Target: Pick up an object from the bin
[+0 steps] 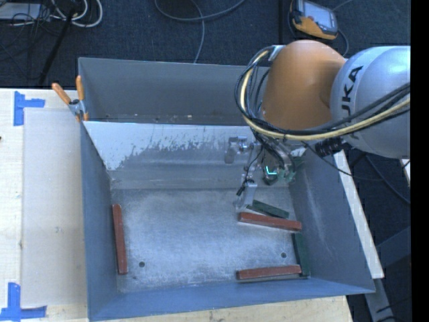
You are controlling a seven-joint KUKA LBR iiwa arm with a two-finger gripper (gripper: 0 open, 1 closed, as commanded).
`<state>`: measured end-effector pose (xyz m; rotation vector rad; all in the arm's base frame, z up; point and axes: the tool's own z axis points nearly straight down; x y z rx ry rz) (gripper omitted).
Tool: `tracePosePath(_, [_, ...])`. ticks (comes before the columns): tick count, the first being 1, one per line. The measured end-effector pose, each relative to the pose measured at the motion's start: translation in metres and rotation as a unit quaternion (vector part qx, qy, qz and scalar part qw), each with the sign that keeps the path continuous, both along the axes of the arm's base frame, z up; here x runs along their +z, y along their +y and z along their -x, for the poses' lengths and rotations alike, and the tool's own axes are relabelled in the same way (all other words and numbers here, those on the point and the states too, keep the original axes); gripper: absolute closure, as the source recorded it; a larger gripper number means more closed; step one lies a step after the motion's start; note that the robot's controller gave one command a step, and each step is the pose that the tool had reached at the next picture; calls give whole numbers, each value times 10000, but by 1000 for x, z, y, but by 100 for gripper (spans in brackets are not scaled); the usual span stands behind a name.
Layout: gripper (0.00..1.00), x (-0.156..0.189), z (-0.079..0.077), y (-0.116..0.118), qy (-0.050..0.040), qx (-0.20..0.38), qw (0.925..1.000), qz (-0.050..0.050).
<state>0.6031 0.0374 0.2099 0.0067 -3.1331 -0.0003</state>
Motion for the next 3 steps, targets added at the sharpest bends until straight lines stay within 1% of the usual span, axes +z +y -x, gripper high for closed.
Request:
tracePosePath(1, [0, -135, 39, -42, 13, 474, 9989, 2])
tracePosePath(2, [0, -134, 22, -126, -52, 1630, 9866, 6])
tracePosePath(3, [100, -134, 22, -125, -48, 1621, 9868, -10])
